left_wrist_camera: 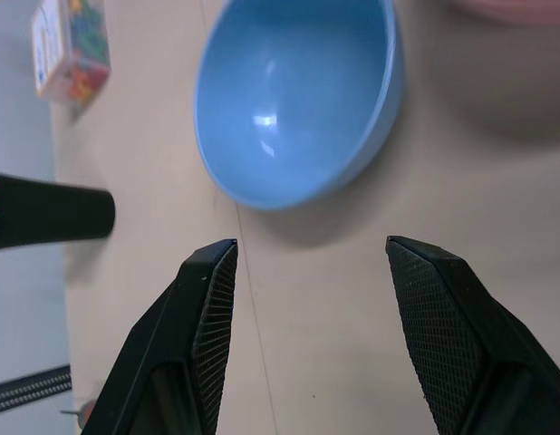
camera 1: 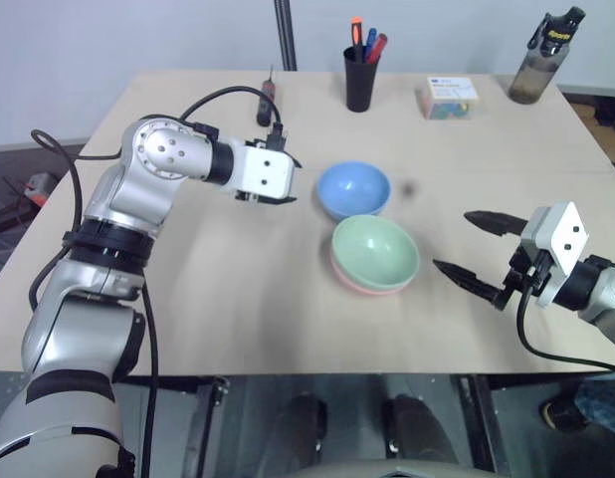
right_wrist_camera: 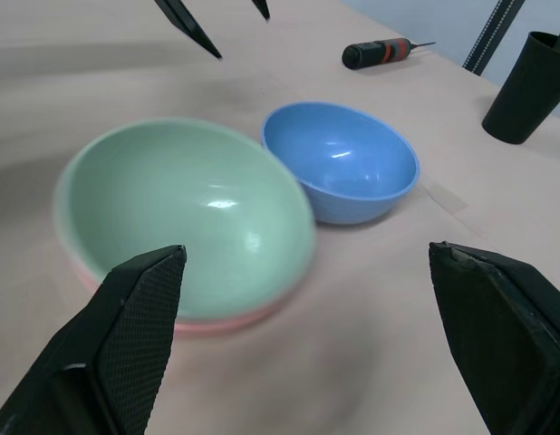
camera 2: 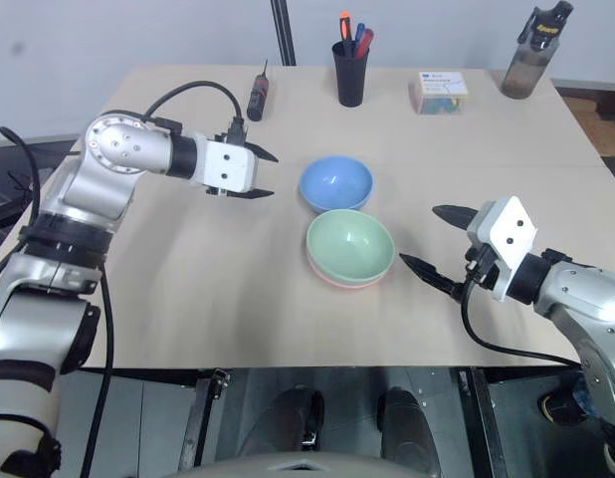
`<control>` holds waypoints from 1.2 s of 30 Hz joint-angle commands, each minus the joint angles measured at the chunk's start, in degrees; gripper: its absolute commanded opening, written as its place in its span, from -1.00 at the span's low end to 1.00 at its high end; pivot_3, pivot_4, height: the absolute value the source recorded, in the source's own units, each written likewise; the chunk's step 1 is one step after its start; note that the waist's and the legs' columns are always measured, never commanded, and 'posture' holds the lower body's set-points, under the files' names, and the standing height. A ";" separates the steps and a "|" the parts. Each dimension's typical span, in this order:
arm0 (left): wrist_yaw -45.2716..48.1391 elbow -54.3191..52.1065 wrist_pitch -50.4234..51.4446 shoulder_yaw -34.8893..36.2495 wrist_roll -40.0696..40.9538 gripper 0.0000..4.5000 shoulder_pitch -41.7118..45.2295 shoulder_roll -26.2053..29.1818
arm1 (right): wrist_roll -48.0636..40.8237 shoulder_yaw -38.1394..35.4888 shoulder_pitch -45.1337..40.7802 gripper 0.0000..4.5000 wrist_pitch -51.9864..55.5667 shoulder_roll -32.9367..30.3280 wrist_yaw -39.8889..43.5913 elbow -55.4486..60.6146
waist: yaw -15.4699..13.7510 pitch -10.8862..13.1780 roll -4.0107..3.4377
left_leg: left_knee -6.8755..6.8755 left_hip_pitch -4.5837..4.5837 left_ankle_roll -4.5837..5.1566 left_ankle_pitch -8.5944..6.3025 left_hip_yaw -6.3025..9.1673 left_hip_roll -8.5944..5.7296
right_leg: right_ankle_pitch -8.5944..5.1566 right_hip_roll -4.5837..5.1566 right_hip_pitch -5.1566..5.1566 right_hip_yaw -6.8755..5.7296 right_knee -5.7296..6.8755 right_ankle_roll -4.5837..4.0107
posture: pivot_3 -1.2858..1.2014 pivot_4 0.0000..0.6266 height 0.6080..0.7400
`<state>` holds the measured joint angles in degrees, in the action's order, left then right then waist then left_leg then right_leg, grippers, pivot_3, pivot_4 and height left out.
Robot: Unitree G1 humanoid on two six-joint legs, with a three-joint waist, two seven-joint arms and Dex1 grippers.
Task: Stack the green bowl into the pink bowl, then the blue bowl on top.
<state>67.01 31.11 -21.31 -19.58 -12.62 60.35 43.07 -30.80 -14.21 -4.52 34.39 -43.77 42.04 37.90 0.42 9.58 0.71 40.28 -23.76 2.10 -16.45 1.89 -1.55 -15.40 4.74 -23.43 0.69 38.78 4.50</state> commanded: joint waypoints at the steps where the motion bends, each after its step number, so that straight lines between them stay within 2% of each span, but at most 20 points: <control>1: -4.39 7.24 -5.63 -1.64 -3.50 0.23 4.18 -4.11 | -0.58 -2.01 0.14 1.00 -1.18 -0.33 -0.60 1.76 | -0.21 0.00 0.01 | 0.00 -0.01 0.00 0.00 0.02 -0.03 | 0.00 0.02 0.00 -0.02 0.00 0.00 | 0.03 -0.52 1.00; 8: -10.01 18.95 -13.89 -4.95 -9.55 0.23 8.75 -9.36 | -1.01 -3.29 1.74 1.00 -0.26 -0.68 -2.11 3.99 | 0.41 0.03 0.04 | 0.00 -0.01 0.01 0.00 0.03 -0.08 | -0.01 0.04 -0.02 -0.03 0.05 0.02 | 0.03 -0.52 1.00; 13: -8.53 22.97 -17.26 -6.50 -10.53 0.23 9.89 -10.98 | -1.01 -4.13 2.95 1.00 0.32 -0.84 -3.08 5.55 | 0.37 0.03 0.05 | 0.00 0.00 0.01 0.00 0.01 -0.08 | -0.01 0.04 -0.02 -0.01 0.06 0.02 | 0.03 -0.52 1.00; 15: -7.07 23.51 -17.07 -5.75 -9.38 0.42 10.23 -11.35 | -0.95 -4.32 3.48 1.00 0.39 -0.83 -3.42 6.01 | 0.30 0.03 0.05 | 0.00 0.00 0.01 0.00 0.02 -0.08 | -0.01 0.04 -0.02 -0.02 0.06 0.02 | 0.03 -0.52 1.00; 17: -5.98 24.15 -17.53 -5.30 -8.96 0.76 10.63 -11.33 | -0.89 -4.36 4.00 1.00 0.39 -0.78 -3.75 6.43 | 0.30 0.03 0.06 | 0.00 -0.01 0.01 0.00 0.02 -0.08 | -0.02 0.04 -0.02 -0.03 0.06 0.03 | 0.03 -0.52 1.00; 19: -7.23 24.51 -18.10 -5.00 -9.21 0.98 10.81 -11.65 | -0.74 -4.28 4.43 1.00 0.22 -0.70 -3.95 6.60 | 0.30 0.03 0.06 | 0.00 -0.01 0.01 -0.01 0.02 -0.09 | -0.02 0.05 -0.02 -0.02 0.05 0.03 | 0.03 -0.52 1.00; 25: -11.15 26.20 -19.61 -6.66 -12.81 0.98 11.52 -12.95 | -0.26 -3.11 3.71 1.00 -0.40 -0.80 -4.23 5.63 | 0.29 0.03 0.06 | 0.00 0.00 0.01 -0.01 0.02 -0.09 | -0.02 0.05 -0.01 -0.02 0.06 0.03 | 0.03 -0.52 1.00; 26: -11.37 26.36 -19.68 -6.59 -12.86 0.76 11.56 -13.19 | -0.17 -3.02 3.61 1.00 -0.53 -0.85 -4.10 5.43 | 0.30 0.03 0.06 | 0.00 0.00 0.01 -0.01 0.02 -0.09 | -0.02 0.05 -0.02 -0.02 0.06 0.03 | 0.03 -0.52 1.00; 27: -11.12 26.45 -20.05 -6.47 -12.66 0.64 11.51 -13.37 | -0.07 -2.98 3.57 1.00 -0.64 -0.87 -3.97 5.29 | 0.30 0.03 0.06 | 0.00 0.00 0.01 -0.01 0.02 -0.09 | -0.02 0.05 -0.02 -0.02 0.07 0.03 | 0.03 -0.52 1.00; 31: -11.00 26.80 -20.86 -6.60 -12.81 -0.06 11.30 -13.53 | 0.26 -2.51 3.19 1.00 -0.86 -0.87 -3.66 4.68 | 0.31 0.03 0.06 | 0.00 0.00 0.01 0.00 0.02 -0.09 | -0.02 0.05 -0.02 -0.02 0.06 0.03 | 0.03 -0.52 1.00; 34: -11.06 26.81 -21.11 -6.65 -12.82 -0.63 10.97 -13.68 | 0.69 -2.06 3.04 1.00 -1.24 -0.85 -3.45 4.12 | 0.31 0.03 0.06 | 0.00 0.00 0.01 0.00 0.02 -0.09 | -0.02 0.05 -0.02 -0.02 0.07 0.03 | 0.03 -0.52 1.00; 35: -11.09 26.61 -21.40 -6.53 -12.56 -0.90 10.85 -13.72 | 0.89 -1.77 2.85 1.00 -1.37 -0.84 -3.39 3.86 | 0.31 0.03 0.06 | 0.00 0.00 0.01 0.00 0.02 -0.09 | -0.02 0.05 -0.02 -0.02 0.07 0.03 | 0.03 -0.52 1.00; 36: -11.12 26.47 -21.60 -6.47 -12.35 -0.96 10.78 -13.74 | 1.04 -1.56 2.71 1.00 -1.46 -0.81 -3.35 3.68 | 0.31 0.04 0.07 | 0.00 0.00 0.01 0.00 0.02 -0.09 | -0.02 0.05 -0.02 -0.02 0.06 0.03 | 0.03 -0.52 1.00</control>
<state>56.23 58.43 -41.71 -26.95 -25.64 69.69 29.23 -30.09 -15.66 -1.02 34.31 -44.00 38.46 41.35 0.73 9.62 0.77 40.29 -23.77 2.11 -16.45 1.91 -1.64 -15.42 4.79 -23.45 0.67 38.85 4.53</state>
